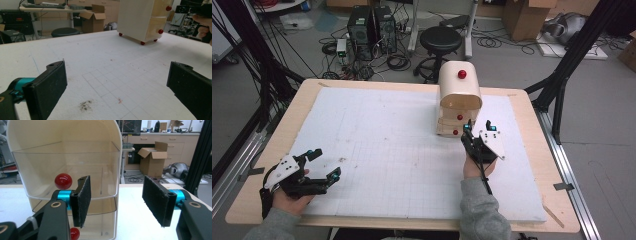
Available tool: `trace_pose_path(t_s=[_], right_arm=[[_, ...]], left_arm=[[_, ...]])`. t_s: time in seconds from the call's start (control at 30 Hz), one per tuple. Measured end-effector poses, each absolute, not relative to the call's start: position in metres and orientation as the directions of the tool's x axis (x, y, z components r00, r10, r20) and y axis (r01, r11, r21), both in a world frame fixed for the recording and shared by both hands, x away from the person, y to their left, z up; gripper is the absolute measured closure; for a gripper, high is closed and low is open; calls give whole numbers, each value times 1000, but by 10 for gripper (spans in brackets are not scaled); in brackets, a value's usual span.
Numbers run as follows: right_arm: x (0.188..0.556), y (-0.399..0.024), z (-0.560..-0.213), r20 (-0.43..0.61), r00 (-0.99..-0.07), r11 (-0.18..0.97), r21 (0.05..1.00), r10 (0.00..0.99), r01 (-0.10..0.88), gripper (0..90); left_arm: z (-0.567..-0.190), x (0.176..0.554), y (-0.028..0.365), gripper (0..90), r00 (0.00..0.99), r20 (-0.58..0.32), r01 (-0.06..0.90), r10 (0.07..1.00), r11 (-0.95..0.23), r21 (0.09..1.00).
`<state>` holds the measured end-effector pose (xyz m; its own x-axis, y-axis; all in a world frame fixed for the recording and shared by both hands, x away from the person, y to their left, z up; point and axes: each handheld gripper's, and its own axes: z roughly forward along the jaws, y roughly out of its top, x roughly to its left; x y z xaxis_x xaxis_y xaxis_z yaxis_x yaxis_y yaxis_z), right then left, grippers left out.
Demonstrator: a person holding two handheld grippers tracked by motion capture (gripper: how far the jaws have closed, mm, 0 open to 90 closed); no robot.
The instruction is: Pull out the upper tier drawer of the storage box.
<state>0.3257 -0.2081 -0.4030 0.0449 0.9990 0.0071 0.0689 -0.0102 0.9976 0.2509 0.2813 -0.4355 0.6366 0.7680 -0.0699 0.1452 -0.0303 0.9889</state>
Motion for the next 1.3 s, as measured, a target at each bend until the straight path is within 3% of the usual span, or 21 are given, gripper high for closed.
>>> trace_pose_path(t_s=[0.93,1.3], right_arm=[[323,-204,-402,-1,41,-1,998,999,62,397],[320,-180,-401,-33,7,33,998,999,59,397]], left_arm=[[-436,251,281,34,639,-68,147,766,-35,989],[-436,251,280,34,639,-67,149,766,-38,988]])
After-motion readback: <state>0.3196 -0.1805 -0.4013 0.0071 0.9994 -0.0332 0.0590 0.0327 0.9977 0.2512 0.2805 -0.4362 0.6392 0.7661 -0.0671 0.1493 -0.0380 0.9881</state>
